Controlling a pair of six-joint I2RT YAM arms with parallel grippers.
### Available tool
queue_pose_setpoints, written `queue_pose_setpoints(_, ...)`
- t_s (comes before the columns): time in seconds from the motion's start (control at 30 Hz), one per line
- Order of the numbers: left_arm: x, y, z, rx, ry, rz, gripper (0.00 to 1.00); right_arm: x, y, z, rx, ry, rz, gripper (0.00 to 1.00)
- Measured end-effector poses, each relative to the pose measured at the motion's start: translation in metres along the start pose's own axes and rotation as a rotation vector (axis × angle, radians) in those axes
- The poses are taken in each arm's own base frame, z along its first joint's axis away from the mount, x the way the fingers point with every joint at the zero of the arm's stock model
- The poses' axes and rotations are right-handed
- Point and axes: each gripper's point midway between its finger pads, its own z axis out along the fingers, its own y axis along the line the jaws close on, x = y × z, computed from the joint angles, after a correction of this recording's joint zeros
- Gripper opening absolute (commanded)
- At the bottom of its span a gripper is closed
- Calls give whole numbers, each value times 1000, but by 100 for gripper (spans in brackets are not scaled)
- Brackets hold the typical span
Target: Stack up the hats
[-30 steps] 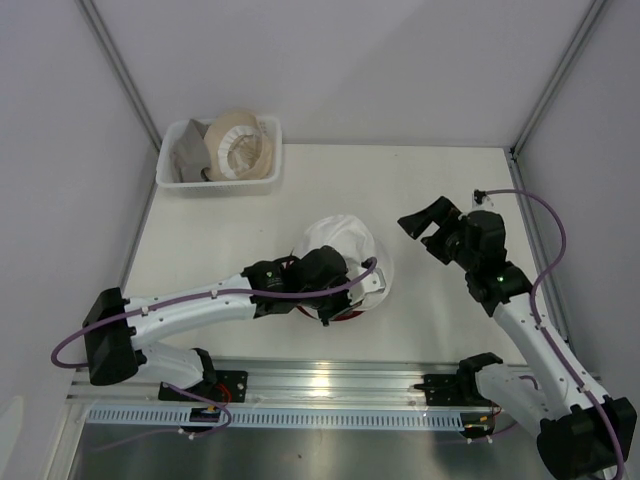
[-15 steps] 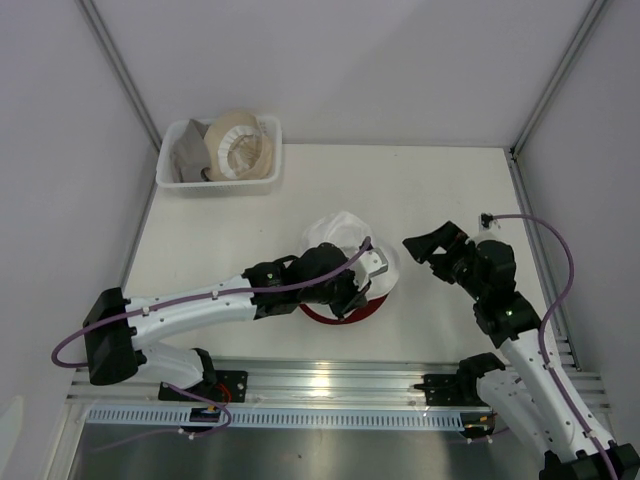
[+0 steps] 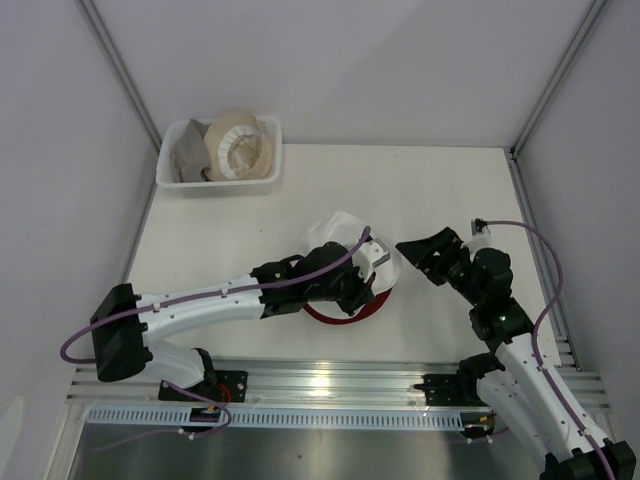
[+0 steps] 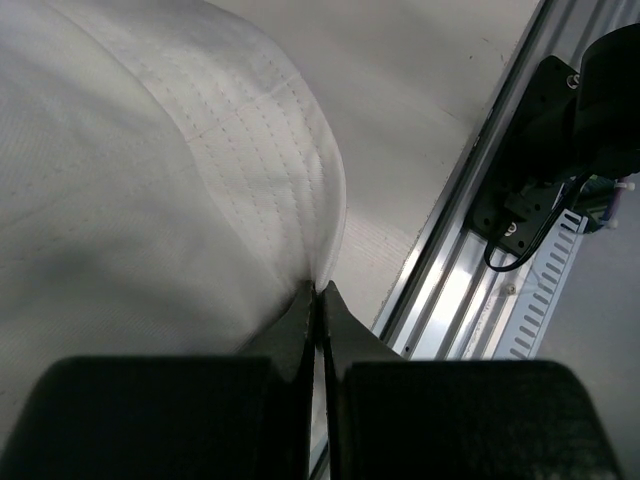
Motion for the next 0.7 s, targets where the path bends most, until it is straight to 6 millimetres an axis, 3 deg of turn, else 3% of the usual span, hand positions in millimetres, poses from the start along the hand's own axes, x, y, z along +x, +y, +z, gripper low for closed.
queue_pose_setpoints(0.2,-3,-1,3,1,-3,0,1,15,-2,6,-23,46,68,64)
queue_pose_setpoints(0.4,-7,-1,8,2,-7,0,1,19,7,7,-58,63,97,45)
queue_pose_setpoints(0.43,-7,-1,9,2,-9,1,1,19,9,7,-64,63,101,39)
queue_pose_setpoints(0.53,-8,-1,10,3,-14,1,2,19,9,10,-62,68,113,11)
queue_pose_setpoints(0.57,-8,-1,10,3,-15,1,7,20,8,11,-57,71,115,0)
queue_pose_setpoints(0.67,-8,-2,10,4,-12,-3,29,22,5,13,-44,76,116,0)
queue_pose_setpoints(0.7,-8,-2,9,4,-13,-7,42,22,3,13,-39,77,110,0)
